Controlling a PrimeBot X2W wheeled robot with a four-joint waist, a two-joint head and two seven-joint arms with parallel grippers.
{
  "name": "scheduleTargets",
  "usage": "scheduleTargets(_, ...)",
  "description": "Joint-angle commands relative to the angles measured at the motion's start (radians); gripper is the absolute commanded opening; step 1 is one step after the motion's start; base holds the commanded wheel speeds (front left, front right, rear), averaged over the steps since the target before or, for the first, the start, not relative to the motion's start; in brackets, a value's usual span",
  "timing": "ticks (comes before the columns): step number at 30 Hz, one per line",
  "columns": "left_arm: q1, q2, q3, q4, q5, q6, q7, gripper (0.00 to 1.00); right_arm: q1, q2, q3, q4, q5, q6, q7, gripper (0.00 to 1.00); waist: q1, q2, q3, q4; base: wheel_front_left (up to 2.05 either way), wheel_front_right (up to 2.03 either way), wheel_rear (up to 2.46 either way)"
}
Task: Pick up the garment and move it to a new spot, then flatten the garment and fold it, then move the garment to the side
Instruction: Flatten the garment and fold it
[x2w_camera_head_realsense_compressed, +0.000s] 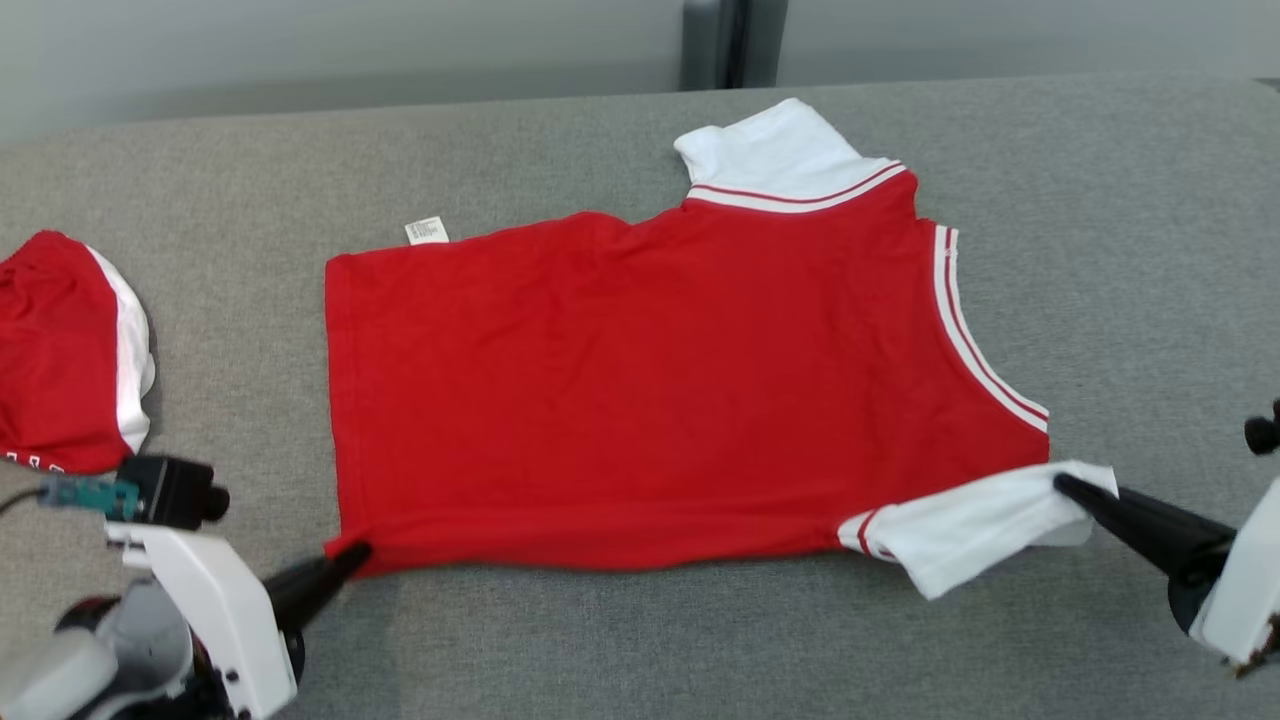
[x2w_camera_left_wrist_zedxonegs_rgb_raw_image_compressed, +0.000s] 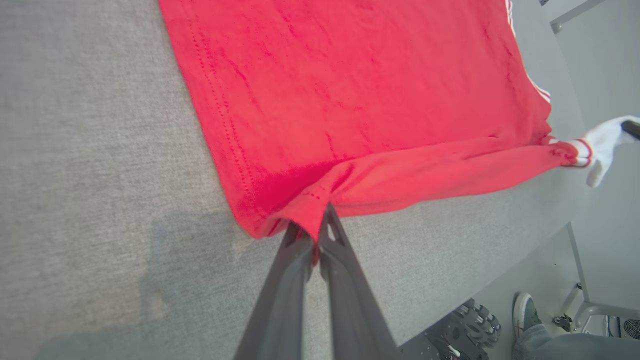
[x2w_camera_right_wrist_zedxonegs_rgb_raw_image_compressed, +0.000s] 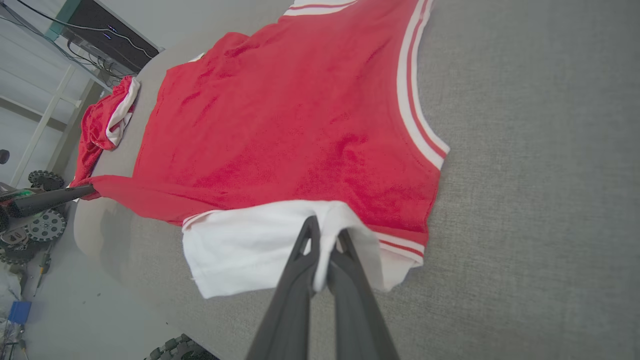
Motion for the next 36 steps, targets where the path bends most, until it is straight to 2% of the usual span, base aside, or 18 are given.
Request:
scheduleTargets(1, -0.038, -0.002, 0.016, 0.014, 0.016, -0.009, 0.008, 0.0, -0.027, 0.014, -0.015, 0.018, -0.011, 0.0, 0.019, 0.0, 0.0, 0.0, 0.023, 0.013, 0.0, 0.0, 0.0)
scheduleTargets(6, -0.143, -0.035, 0.02, 0.06, 0.027, -0.039, 0.094, 0.0, -0.107, 0.074, -0.064, 0.083, -0.026, 0.0, 0.083, 0.0, 0.0, 0.0, 0.073, 0.041, 0.0, 0.0, 0.0)
scheduleTargets(15, -0.309, -0.137, 0.004, 0.239, -0.056, -0.117, 0.351, 0.0, -0.234, 0.157, -0.11, 0.215, -0.081, 0.0, 0.214, 0.0, 0.0, 0.0, 0.124, 0.084, 0.0, 0.0, 0.0)
scheduleTargets(19, -0.392, -0.165, -0.008, 0.329, -0.073, -0.121, 0.479, 0.0, -0.285, 0.197, -0.122, 0.251, -0.109, 0.0, 0.261, 0.0, 0.0, 0.0, 0.125, 0.089, 0.0, 0.0, 0.0)
scheduleTargets(28, -0.504, -0.232, -0.023, 0.455, -0.102, -0.111, 0.635, 0.0, -0.371, 0.271, -0.131, 0.327, -0.174, 0.0, 0.333, 0.0, 0.0, 0.0, 0.13, 0.074, 0.0, 0.0, 0.0)
scheduleTargets(36, -0.557, -0.284, -0.02, 0.542, -0.101, -0.123, 0.669, 0.0, -0.435, 0.341, -0.136, 0.383, -0.234, 0.0, 0.322, 0.0, 0.0, 0.0, 0.144, 0.055, 0.0, 0.0, 0.0)
